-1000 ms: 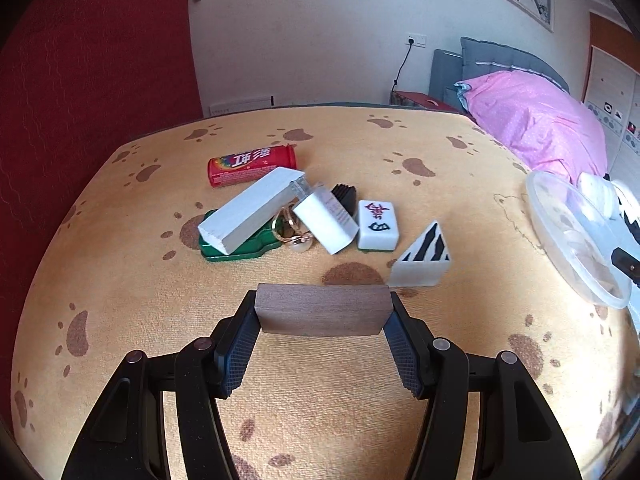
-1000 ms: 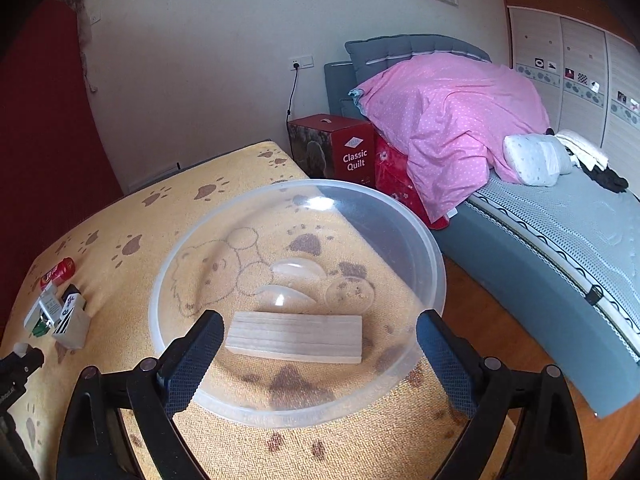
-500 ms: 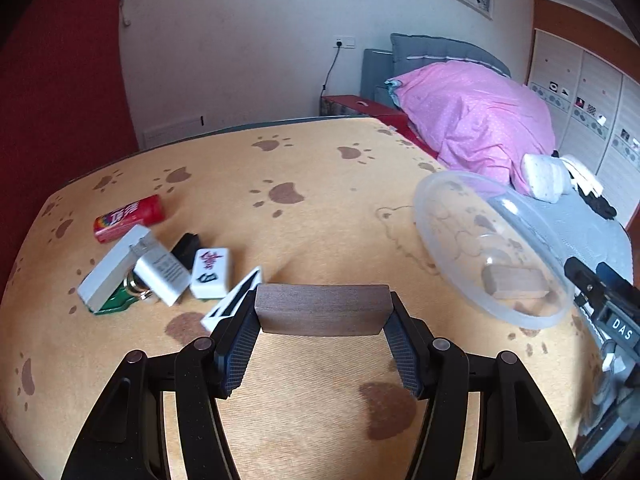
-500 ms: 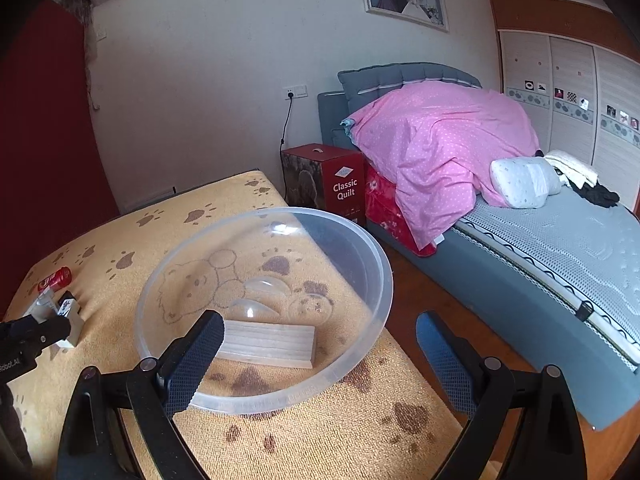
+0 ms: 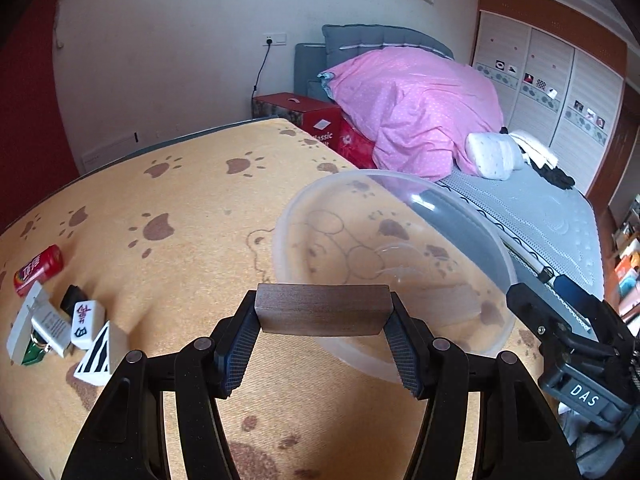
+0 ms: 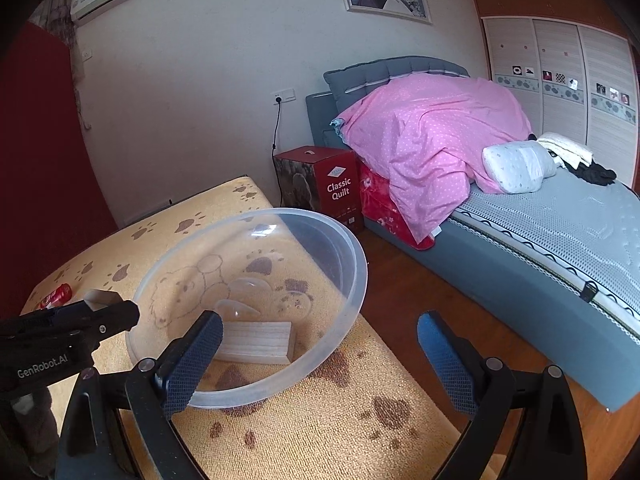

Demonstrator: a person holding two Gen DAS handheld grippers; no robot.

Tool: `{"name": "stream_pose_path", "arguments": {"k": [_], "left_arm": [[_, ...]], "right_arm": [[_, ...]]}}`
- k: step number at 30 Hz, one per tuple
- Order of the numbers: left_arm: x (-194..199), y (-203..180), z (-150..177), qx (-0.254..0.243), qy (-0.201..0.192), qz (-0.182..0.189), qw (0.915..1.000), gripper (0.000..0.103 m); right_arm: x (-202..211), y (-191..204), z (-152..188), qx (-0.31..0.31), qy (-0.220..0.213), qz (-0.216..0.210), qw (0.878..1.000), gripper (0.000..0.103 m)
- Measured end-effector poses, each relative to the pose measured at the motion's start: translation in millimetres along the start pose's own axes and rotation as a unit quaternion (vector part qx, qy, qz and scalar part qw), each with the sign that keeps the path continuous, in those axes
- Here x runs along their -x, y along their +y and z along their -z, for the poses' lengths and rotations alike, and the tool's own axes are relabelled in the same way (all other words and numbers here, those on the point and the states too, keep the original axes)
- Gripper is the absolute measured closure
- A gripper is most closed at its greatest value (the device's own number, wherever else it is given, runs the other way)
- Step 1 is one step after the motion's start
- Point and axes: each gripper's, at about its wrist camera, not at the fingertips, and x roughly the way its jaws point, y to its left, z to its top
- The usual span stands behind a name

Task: Organize rigid objects
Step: 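Lower both wooden blocks into the bowl and open both tools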

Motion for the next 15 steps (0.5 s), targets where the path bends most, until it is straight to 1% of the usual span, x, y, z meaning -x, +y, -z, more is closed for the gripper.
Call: {"name": "stream_pose_path", "arguments": {"k": [7, 8, 9, 12, 15], "left_arm": [[-10, -22, -4, -0.014, 0.001, 0.032, 0.9994, 0.041], [-11, -23, -4, -0.013, 0.002, 0.037, 0.9992, 0.04], [-13, -24, -4, -0.012, 0.003, 0.043, 0.999, 0.034], [-15, -22, -4, 0.002, 0.003, 0.049, 0.9988, 0.028], [-14, -17, -2, 0.006, 0.001, 0.043, 0.999, 0.027]], "right_arm": [[1, -6, 1, -0.011, -0.01, 0.022, 1.0, 0.003], [1, -7, 1, -0.013, -0.01, 0.024, 1.0, 0.003], [1, -8, 1, -0.016, -0.01, 0.026, 0.999, 0.003], [0, -10, 1, -0.021, -0.01, 0.029, 0.999, 0.003], [0, -9, 0, -0.02, -0.011, 0.031, 0.999, 0.003]]}}
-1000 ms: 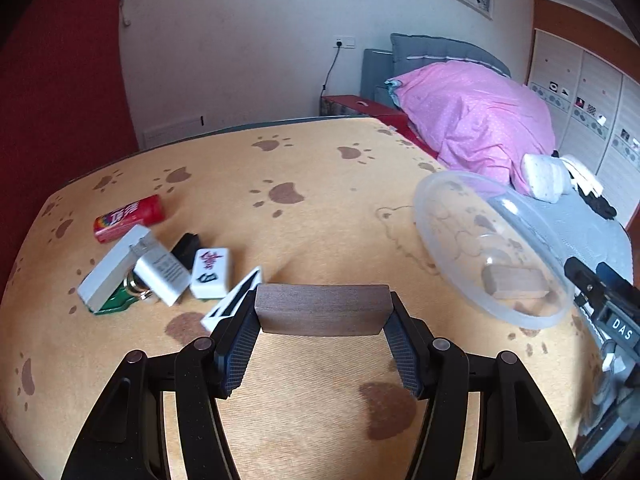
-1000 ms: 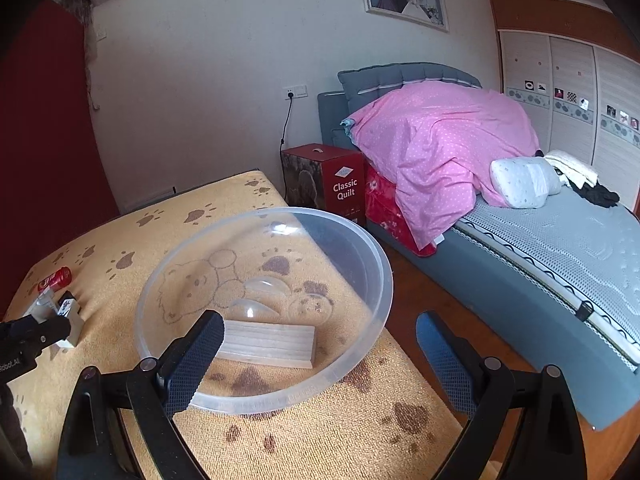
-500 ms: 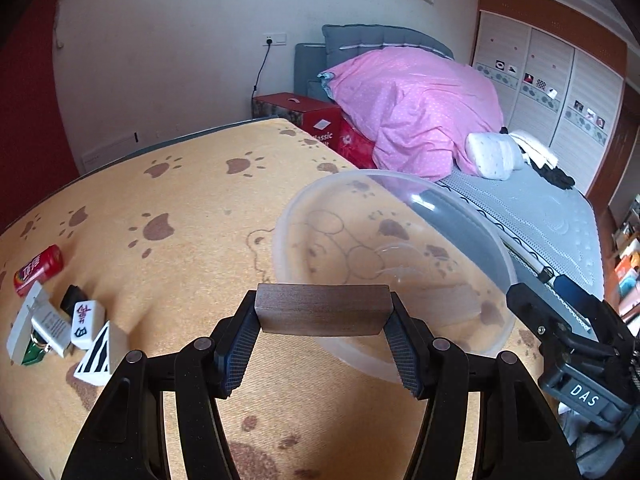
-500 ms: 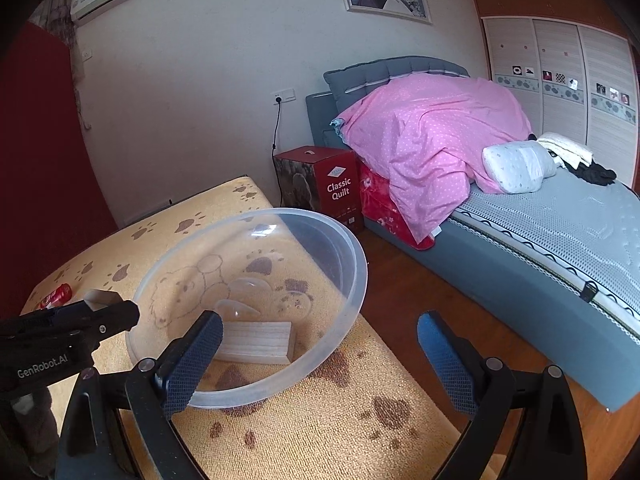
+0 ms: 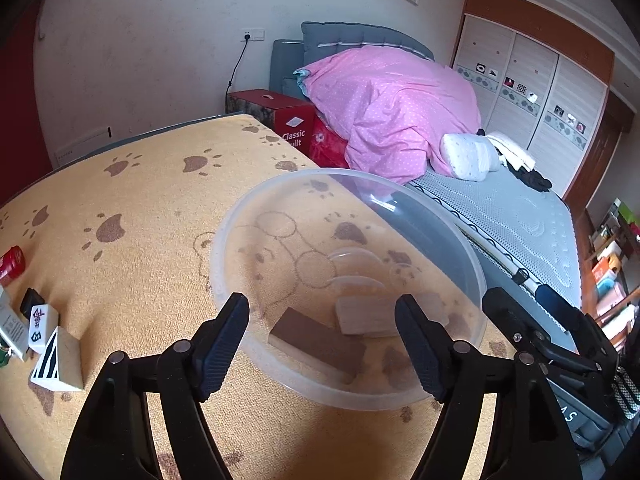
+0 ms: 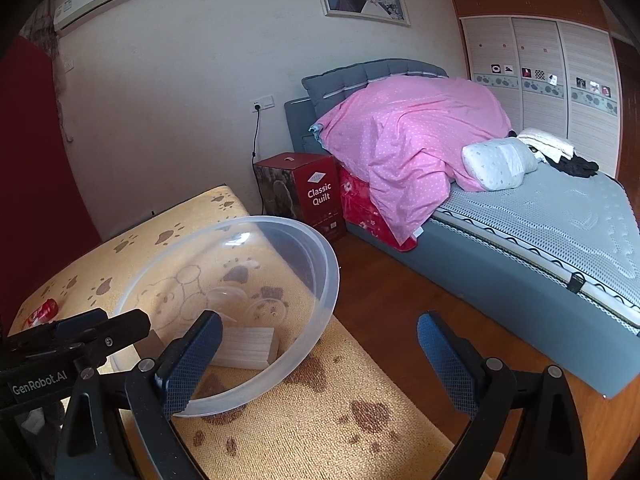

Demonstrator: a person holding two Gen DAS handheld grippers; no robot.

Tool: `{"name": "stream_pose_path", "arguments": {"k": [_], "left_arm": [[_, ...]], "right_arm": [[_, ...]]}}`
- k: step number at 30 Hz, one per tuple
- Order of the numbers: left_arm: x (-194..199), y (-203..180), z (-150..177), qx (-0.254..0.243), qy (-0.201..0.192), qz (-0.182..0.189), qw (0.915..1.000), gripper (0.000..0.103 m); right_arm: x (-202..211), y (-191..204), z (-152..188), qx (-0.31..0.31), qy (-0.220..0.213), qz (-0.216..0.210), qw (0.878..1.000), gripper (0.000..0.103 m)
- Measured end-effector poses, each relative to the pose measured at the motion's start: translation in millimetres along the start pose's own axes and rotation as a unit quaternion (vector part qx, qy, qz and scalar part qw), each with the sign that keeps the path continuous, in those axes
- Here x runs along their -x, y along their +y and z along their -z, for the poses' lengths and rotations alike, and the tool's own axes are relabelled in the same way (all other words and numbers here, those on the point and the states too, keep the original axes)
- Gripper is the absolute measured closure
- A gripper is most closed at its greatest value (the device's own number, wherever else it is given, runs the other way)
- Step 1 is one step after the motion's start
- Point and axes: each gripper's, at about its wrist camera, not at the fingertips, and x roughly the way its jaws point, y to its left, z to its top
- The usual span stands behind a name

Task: Organize rigid objects
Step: 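Lower both wooden blocks into the bowl and open both tools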

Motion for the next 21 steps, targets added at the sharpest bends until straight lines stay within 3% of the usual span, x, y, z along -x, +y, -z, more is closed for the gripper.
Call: {"name": "stream_pose_path", "arguments": {"k": [9, 21], "left_arm": [[9, 13, 9, -0.004, -0.004, -0.03, 0.9995, 0.027], [25, 47, 21, 0.026, -0.005, -0.065, 0.9975, 0.024]], "right_arm": [[1, 0, 1, 0.002, 0.001, -0.002, 1.0, 0.003], [6, 14, 4, 0.038, -0.001, -0.016, 0.999, 0.001]]}}
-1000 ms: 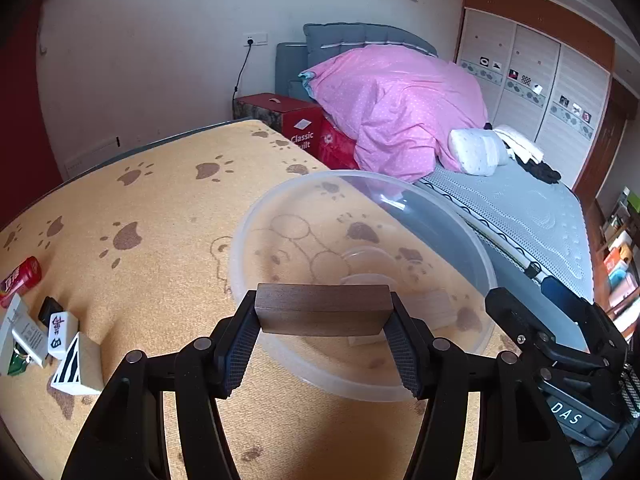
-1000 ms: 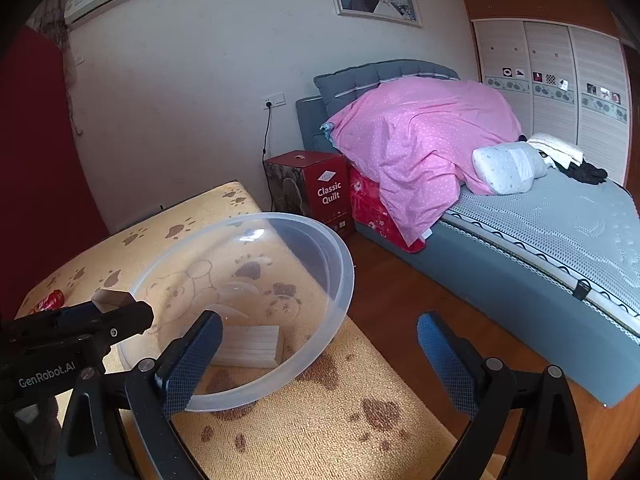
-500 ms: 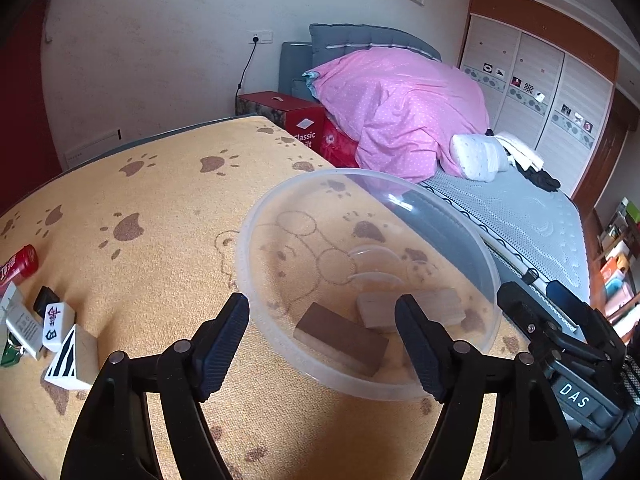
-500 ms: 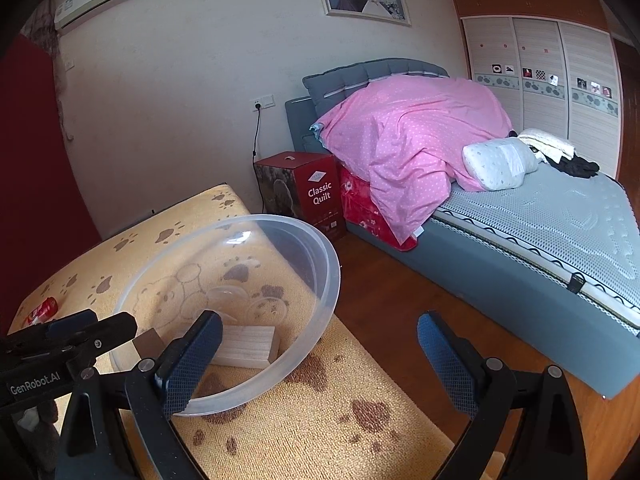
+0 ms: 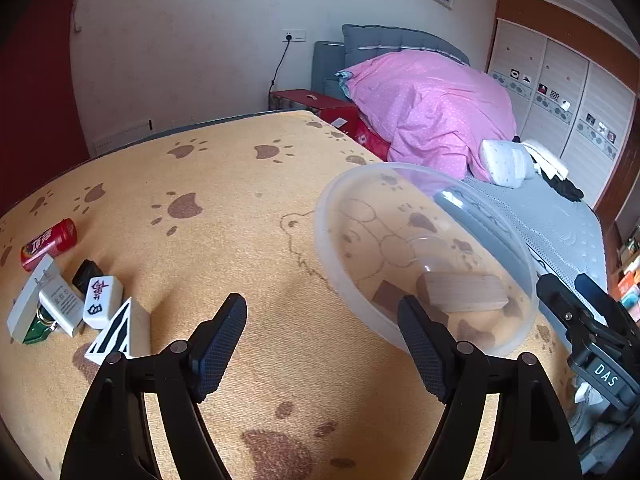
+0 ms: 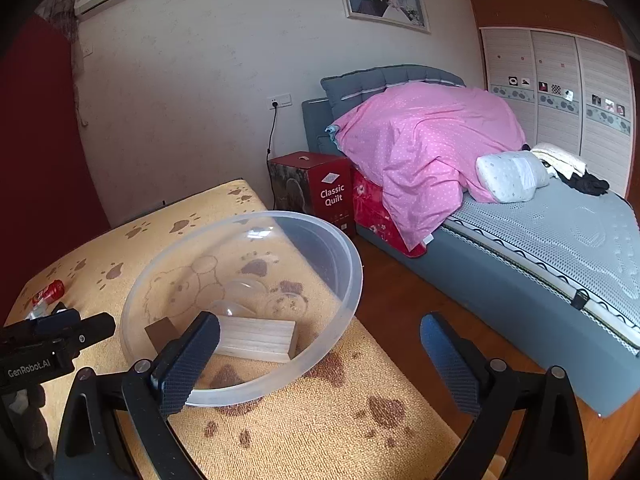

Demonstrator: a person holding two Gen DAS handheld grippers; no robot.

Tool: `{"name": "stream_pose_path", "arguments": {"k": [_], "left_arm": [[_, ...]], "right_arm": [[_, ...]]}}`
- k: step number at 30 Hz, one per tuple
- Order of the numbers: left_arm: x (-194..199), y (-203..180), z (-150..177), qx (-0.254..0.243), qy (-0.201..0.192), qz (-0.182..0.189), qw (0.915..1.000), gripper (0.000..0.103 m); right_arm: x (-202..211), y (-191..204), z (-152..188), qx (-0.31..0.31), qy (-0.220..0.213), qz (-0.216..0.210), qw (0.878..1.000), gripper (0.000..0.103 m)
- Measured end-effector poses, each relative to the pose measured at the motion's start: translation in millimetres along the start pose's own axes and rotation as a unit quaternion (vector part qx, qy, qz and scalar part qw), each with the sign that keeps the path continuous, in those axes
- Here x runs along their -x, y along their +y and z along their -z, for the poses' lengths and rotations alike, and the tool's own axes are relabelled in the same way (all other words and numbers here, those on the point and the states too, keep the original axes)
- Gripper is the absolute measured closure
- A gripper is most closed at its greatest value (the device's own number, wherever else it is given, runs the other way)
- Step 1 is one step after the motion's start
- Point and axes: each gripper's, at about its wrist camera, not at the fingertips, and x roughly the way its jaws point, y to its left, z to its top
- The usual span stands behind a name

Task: Organize rigid objects
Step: 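Lower both wooden blocks into the bowl and open both tools, then move the left tool to the green jar-shaped keychain and grasp it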

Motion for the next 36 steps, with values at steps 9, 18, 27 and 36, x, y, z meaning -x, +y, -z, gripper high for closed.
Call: {"name": "stream_pose_path", "arguments": {"k": [9, 18, 27, 36], "left_arm": [[15, 41, 4, 0.027, -0.008, -0.032, 0.9991, 0.02], [29, 102, 16, 0.066, -0.008, -0.085, 0.9941, 0.02], [47, 158, 27, 0.093, -0.013, -0.139, 0.9858, 0.02], [54, 211, 32, 0.116, -0.013, -0.195, 0.9737, 0.02]], "right_arm": [[3, 23, 4, 0.053, 0.023, -0.053, 0.997, 0.0], [10, 46, 12, 0.067, 0.056, -0.102, 0.991, 0.0], [22, 73, 15, 0.087, 0.065, -0.135, 0.985, 0.0], [25, 103, 22, 0.109, 0.079, -0.165, 0.977, 0.0]]}}
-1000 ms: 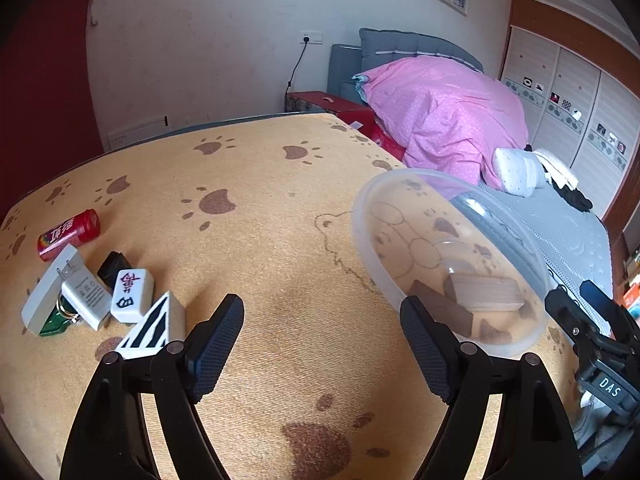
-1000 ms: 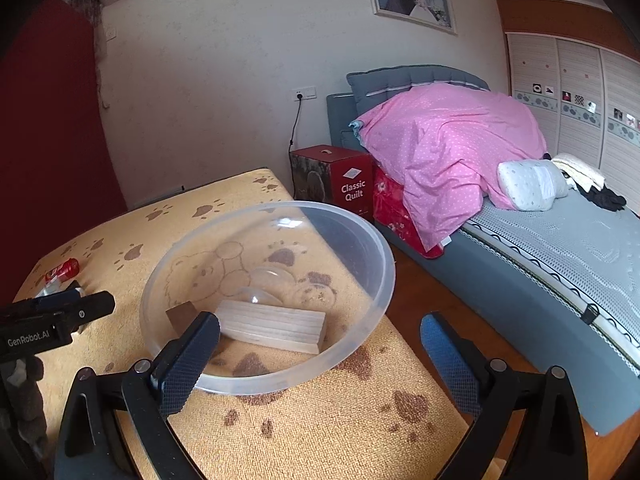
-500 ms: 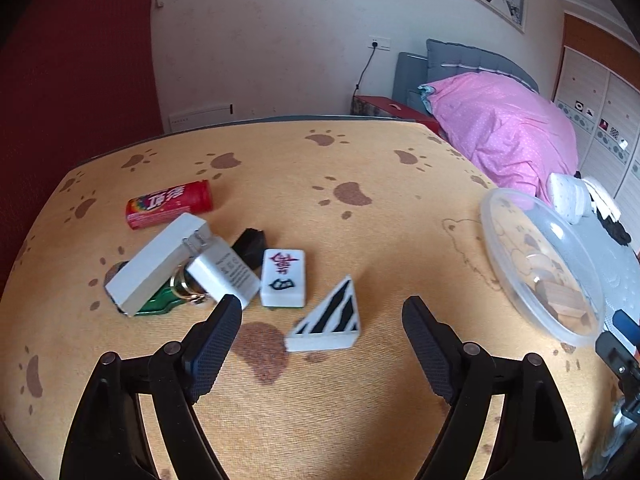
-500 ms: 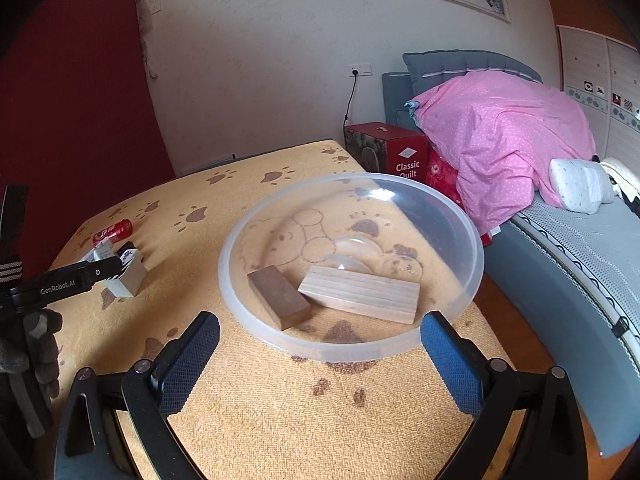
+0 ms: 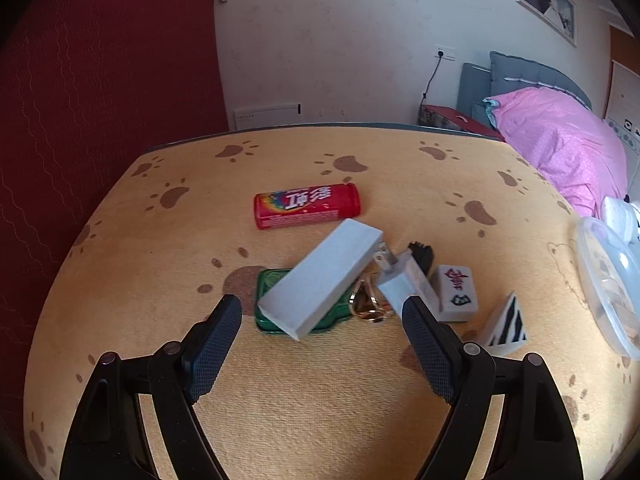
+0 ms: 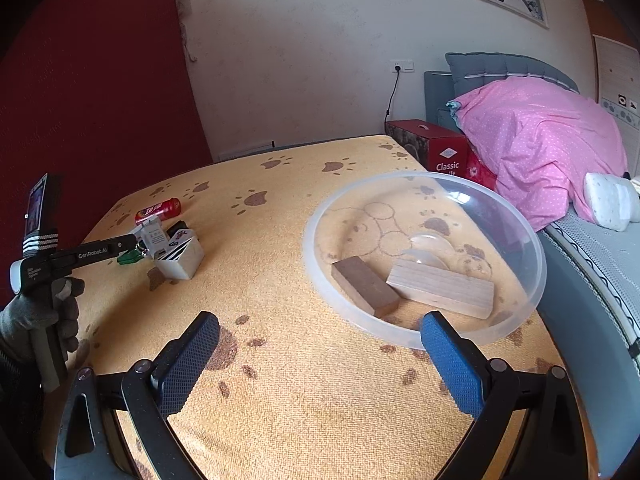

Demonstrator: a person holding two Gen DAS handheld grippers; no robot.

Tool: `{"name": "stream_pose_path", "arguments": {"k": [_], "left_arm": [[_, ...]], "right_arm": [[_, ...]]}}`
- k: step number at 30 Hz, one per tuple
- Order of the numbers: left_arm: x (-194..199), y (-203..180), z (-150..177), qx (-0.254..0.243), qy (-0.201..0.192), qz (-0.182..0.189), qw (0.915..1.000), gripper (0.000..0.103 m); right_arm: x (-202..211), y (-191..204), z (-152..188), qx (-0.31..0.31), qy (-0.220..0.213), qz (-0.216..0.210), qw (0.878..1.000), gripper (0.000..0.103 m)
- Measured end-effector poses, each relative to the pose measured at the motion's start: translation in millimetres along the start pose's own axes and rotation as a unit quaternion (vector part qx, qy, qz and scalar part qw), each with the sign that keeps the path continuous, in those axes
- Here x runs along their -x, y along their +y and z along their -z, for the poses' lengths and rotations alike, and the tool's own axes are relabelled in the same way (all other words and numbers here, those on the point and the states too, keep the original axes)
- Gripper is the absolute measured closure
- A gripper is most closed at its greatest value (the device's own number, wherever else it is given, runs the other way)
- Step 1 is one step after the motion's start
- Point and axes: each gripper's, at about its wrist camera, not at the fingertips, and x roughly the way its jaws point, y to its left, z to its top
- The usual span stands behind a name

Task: Organize rigid objects
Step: 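Move the left tool to the green jar-shaped keychain and grasp it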

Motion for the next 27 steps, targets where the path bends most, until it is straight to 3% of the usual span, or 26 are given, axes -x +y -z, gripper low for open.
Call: {"name": "stream_pose_path", "arguments": {"k": [9, 20, 27], "left_arm": [[-18, 25, -1, 0.016, 0.009, -0.019, 0.9996, 0.02], [-34, 33, -12, 0.021, 0.006, -0.001, 0.9998, 0.025], [-39, 49, -16, 0.048, 0.002, -0.027, 0.9985, 0.024]], "right_arm": [[-6, 22, 1, 0.014, 0.012, -0.017, 1.0, 0.0], [-15, 35, 2, 0.024, 0.028, -0.029, 0.999, 0.0], [-20, 38, 4, 0.023, 0.035, -0.029, 0.999, 0.0]]}}
